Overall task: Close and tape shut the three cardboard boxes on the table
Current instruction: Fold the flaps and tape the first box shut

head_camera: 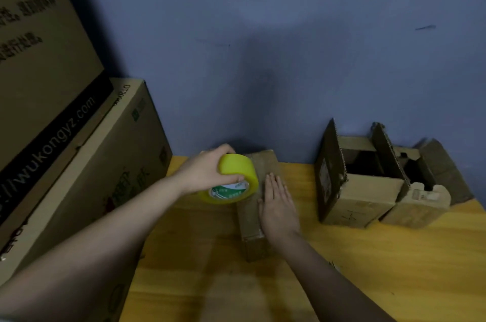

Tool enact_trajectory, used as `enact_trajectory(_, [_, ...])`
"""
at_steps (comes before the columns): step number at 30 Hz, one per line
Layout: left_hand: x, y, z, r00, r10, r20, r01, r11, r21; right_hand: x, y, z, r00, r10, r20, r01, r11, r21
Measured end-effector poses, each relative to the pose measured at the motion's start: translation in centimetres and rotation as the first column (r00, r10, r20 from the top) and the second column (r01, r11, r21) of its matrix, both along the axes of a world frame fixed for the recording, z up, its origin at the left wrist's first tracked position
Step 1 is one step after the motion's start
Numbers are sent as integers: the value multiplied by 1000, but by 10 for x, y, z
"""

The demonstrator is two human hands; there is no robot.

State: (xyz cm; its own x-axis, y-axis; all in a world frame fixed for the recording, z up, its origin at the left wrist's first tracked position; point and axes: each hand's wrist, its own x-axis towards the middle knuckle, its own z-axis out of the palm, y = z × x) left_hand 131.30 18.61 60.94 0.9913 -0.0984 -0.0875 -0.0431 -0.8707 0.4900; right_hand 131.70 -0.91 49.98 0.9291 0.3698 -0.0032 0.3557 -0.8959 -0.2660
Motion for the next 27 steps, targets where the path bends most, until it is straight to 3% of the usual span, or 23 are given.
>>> enact_trajectory(7, [7,-1,-13,998,-8,60,8,1000,2,-8,14,9,983,-107,-147,93,991,-100])
enact_trajectory(16, [3,0,-11,994,-13,105,29,989,-147,-12,16,9,986,-133,-101,128,990,-51])
enact_trajectory(22, [6,0,-11,992,-60,110,68,995,-75,-12,17,8,987,-123,-98,119,992,-52])
enact_trajectory(27, [3,12,-11,982,-173,81,148,958,244,-7,11,5,988,-126,-95,117,989,-92])
